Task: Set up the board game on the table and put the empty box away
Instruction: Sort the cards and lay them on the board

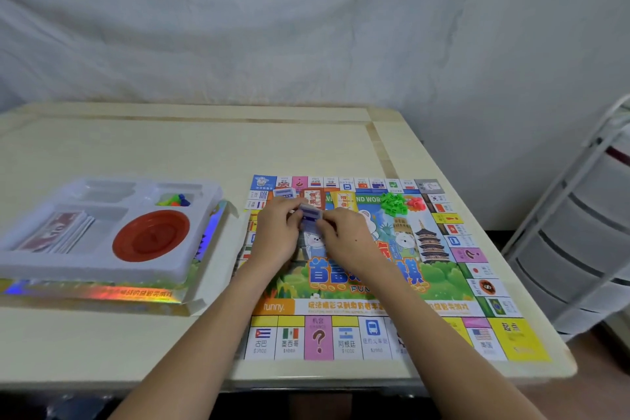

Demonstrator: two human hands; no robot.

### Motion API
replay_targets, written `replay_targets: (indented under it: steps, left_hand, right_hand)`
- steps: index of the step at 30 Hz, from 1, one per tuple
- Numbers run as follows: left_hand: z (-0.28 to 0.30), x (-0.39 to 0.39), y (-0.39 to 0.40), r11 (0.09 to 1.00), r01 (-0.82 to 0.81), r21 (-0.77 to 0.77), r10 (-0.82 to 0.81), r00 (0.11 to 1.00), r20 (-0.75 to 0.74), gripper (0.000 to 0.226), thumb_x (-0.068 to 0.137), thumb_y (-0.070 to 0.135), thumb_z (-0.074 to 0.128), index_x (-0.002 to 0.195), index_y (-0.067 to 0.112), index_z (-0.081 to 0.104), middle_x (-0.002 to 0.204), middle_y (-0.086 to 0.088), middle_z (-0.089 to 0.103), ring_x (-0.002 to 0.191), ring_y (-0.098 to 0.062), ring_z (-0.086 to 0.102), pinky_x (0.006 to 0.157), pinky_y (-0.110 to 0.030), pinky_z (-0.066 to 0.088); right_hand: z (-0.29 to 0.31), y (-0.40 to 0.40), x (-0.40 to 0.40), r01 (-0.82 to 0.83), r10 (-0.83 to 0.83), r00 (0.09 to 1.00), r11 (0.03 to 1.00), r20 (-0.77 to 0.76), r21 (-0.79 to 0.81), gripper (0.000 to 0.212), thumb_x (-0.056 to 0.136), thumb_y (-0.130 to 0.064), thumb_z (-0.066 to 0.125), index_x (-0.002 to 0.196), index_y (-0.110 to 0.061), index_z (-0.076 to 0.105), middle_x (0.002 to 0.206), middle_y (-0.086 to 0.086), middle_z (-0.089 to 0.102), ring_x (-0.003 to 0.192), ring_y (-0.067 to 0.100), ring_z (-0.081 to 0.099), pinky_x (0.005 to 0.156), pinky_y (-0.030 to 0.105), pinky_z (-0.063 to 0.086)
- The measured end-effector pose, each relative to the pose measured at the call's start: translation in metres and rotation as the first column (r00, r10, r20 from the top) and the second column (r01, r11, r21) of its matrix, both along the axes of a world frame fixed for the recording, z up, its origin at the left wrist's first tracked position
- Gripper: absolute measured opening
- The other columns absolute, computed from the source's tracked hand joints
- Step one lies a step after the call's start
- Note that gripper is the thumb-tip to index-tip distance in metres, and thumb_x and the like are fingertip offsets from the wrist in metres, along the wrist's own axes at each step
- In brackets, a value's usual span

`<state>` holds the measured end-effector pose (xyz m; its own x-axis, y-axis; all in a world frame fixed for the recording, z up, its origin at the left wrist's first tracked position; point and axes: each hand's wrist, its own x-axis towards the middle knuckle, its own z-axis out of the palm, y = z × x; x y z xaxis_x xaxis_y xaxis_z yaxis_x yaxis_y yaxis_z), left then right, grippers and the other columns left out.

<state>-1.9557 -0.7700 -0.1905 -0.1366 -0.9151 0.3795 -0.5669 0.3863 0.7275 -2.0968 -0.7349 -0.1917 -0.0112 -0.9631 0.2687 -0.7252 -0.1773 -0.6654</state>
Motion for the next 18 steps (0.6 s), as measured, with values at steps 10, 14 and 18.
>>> replay_targets:
  steps: [10,14,18]
  left_hand:
    - [0.032,0.031,-0.054,1.0,0.005,-0.007,-0.005,1.0,0.024,0.025,0.089,0.003,0.063,0.11,0.011,0.075,0.094,-0.01,0.076,0.078,-0.017,0.069,0.079,-0.019,0.053]
    - [0.052,0.043,-0.1,0.99,-0.053,0.133,0.032,0.988,0.153,0.023,0.089,0.013,0.067,0.111,0.016,0.074,0.094,-0.009,0.075,0.078,-0.02,0.071,0.081,-0.035,0.058]
    - [0.045,0.041,-0.119,0.95,-0.112,0.291,0.03,0.962,0.27,0.016,0.088,0.013,0.068,0.102,0.014,0.075,0.101,-0.013,0.073,0.082,-0.025,0.071,0.078,-0.04,0.06]
  right_hand:
    - [0.028,-0.057,0.014,0.077,-0.082,0.987,0.996,0.136,0.039,0.017,0.09,-0.016,0.061,0.077,-0.008,0.069,0.07,0.008,0.069,0.062,0.019,0.058,0.06,0.029,0.046]
    - [0.055,-0.1,0.019,0.082,-0.109,0.972,0.987,0.207,0.136,0.007,0.082,-0.017,0.07,0.086,-0.011,0.072,0.069,0.004,0.073,0.057,0.006,0.064,0.061,0.023,0.051]
    - [0.054,-0.132,0.026,0.067,-0.054,0.997,0.956,-0.054,0.285,0.017,0.079,-0.015,0.071,0.088,-0.001,0.075,0.085,0.01,0.074,0.079,0.02,0.068,0.07,0.031,0.056]
